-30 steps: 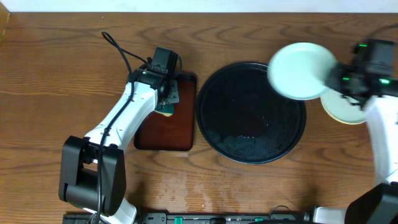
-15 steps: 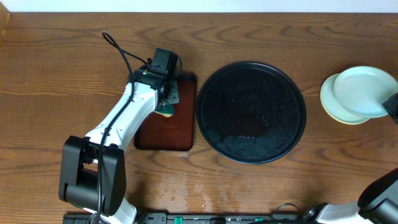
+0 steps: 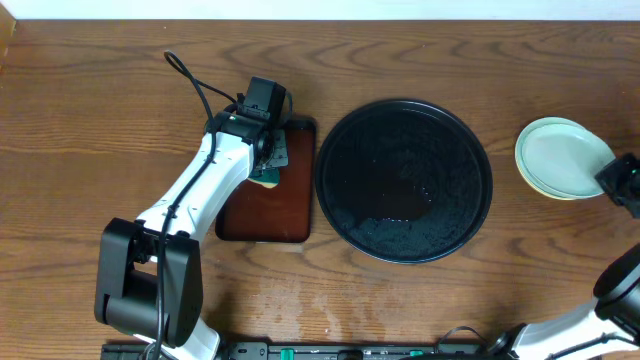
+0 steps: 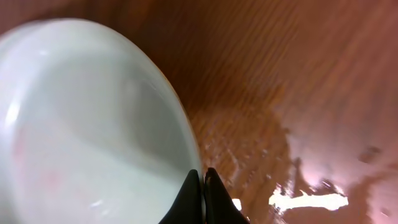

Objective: Clean dirty plates on tray and stack at the side
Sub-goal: 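Carry mint plate right and stack it on the plate pile, then release plate and move right gripper back over the black tray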

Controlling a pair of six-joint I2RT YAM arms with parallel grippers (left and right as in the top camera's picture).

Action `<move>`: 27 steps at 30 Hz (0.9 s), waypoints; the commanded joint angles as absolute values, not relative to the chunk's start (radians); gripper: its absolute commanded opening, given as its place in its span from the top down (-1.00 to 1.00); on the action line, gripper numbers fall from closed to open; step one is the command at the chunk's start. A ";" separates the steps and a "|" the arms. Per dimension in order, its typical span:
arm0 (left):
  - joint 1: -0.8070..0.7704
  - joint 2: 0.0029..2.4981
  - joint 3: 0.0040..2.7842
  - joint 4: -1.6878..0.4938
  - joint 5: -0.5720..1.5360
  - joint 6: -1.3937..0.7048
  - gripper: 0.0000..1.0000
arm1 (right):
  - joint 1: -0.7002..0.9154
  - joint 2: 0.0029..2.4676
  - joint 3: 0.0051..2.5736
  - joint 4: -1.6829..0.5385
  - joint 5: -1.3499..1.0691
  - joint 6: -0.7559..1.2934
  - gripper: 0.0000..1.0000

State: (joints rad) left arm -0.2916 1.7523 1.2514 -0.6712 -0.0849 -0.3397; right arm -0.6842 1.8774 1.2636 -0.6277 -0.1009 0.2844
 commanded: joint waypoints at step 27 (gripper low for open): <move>-0.291 1.745 1.147 -0.523 -0.094 -0.334 0.85 | -0.127 1.685 1.294 -0.855 -0.309 0.114 0.00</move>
State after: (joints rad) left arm -0.2916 1.7523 1.1831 -0.5591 -0.0845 -0.3397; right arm -0.2417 1.6737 1.3113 -0.8471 -0.3119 0.1539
